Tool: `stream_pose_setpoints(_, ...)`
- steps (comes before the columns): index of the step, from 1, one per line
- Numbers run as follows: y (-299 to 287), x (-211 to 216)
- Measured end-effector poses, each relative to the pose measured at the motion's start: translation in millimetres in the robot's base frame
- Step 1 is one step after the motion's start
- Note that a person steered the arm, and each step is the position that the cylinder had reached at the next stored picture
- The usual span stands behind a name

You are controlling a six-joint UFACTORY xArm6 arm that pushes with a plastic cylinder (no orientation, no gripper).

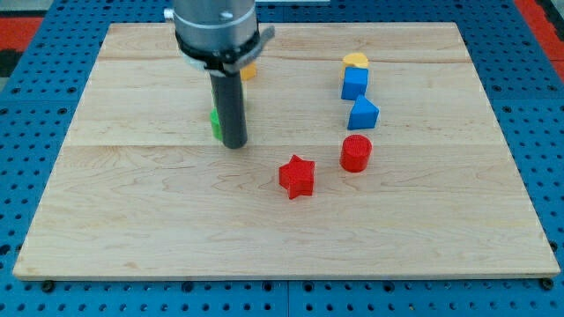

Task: Push the yellow hexagon and yellow heart slightly up

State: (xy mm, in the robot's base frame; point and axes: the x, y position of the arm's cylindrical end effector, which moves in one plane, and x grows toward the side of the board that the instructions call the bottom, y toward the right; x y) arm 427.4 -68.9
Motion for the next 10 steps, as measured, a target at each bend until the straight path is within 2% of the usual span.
stream_pose_setpoints(2,-19,1)
stream_pose_setpoints(3,-77,-29)
stream_pose_setpoints(4,-131,-82)
stream_pose_setpoints(5,-110,-112)
stream_pose_setpoints(6,-73,-117)
stream_pose_setpoints(7,-64,-146)
stream_pose_setpoints(10,14,-144)
